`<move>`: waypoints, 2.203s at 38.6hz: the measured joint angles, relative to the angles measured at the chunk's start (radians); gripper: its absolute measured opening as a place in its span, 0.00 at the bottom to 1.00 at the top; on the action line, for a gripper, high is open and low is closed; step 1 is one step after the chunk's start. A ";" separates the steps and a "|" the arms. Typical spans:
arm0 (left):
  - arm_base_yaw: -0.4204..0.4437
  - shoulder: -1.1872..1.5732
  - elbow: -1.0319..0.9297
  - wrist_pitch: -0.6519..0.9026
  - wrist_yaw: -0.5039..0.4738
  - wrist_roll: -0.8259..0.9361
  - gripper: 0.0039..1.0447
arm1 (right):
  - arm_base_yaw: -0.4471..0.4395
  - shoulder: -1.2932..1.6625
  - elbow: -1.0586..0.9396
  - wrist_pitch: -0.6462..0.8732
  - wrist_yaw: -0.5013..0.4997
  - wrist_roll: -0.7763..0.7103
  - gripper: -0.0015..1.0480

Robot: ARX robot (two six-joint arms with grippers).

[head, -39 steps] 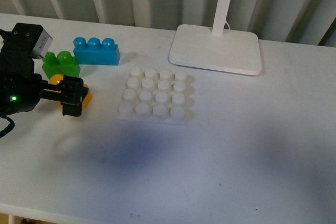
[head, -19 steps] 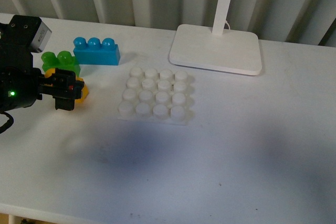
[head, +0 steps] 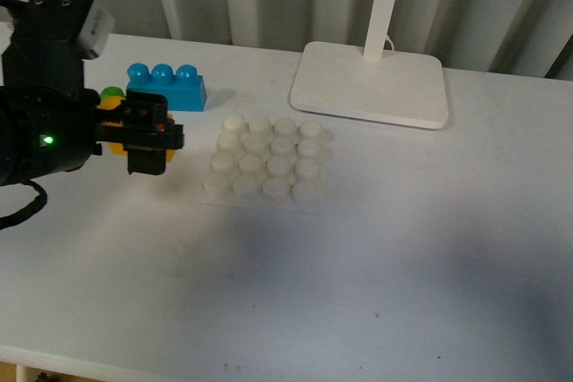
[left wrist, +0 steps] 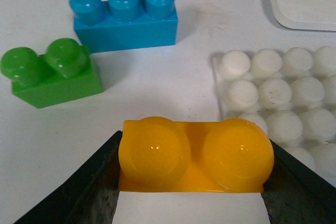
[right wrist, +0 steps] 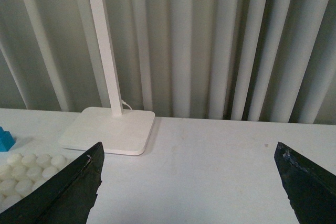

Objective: Insert yellow block into base center

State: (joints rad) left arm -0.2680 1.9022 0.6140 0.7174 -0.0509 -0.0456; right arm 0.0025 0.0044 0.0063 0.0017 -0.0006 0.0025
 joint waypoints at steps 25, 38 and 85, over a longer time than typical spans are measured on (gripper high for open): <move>-0.242 0.101 0.198 -0.118 -0.193 -0.175 0.63 | 0.000 0.000 0.000 0.000 0.000 0.000 0.91; -0.286 0.142 0.251 -0.134 -0.210 -0.212 0.63 | 0.000 0.000 0.000 0.000 0.000 0.000 0.91; -0.318 0.220 0.286 -0.140 -0.229 -0.258 0.63 | 0.000 0.000 0.000 0.000 0.000 0.000 0.91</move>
State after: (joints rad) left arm -0.5861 2.1227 0.9001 0.5774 -0.2802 -0.3035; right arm 0.0025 0.0044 0.0063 0.0017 -0.0006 0.0029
